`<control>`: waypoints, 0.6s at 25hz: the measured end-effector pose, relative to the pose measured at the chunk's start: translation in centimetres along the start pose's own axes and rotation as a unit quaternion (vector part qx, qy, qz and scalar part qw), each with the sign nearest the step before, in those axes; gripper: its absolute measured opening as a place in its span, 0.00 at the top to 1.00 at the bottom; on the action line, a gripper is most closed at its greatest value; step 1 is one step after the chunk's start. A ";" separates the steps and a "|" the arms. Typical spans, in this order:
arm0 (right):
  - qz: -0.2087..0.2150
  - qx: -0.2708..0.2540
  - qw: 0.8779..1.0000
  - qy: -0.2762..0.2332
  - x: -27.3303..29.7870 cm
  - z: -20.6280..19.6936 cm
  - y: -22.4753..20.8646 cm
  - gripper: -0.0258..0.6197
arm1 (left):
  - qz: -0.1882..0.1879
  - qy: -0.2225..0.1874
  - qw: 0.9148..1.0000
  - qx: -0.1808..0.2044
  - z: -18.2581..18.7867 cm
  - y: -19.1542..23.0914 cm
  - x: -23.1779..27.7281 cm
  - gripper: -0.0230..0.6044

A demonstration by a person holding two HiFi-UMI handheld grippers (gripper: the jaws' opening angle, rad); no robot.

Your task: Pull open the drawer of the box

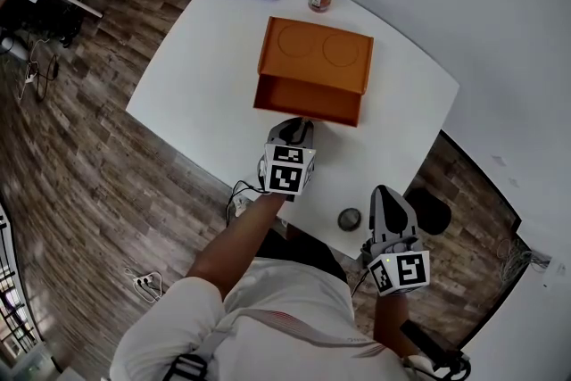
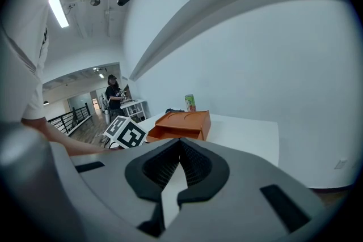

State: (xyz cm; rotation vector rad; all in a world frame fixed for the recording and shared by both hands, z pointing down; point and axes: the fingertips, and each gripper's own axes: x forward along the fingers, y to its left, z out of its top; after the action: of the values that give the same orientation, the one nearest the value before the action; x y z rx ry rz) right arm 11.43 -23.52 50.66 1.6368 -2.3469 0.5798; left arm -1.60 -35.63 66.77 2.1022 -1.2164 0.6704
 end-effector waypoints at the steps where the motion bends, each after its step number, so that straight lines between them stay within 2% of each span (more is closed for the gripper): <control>1: 0.001 0.000 1.000 0.001 0.0 -0.1 0.0 0.96 | 0.001 0.002 1.000 0.000 -0.2 0.0 -0.1 0.84; 15: 0.007 -0.002 1.000 0.001 -0.4 -0.4 0.7 0.96 | -0.004 0.010 1.000 -0.007 -2.6 -1.0 -1.7 0.84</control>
State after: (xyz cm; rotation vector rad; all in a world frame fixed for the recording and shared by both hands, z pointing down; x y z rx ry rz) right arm 10.87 -22.78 50.76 1.6189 -2.3591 0.5787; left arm -1.77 -32.43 67.13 2.0839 -1.1981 0.6759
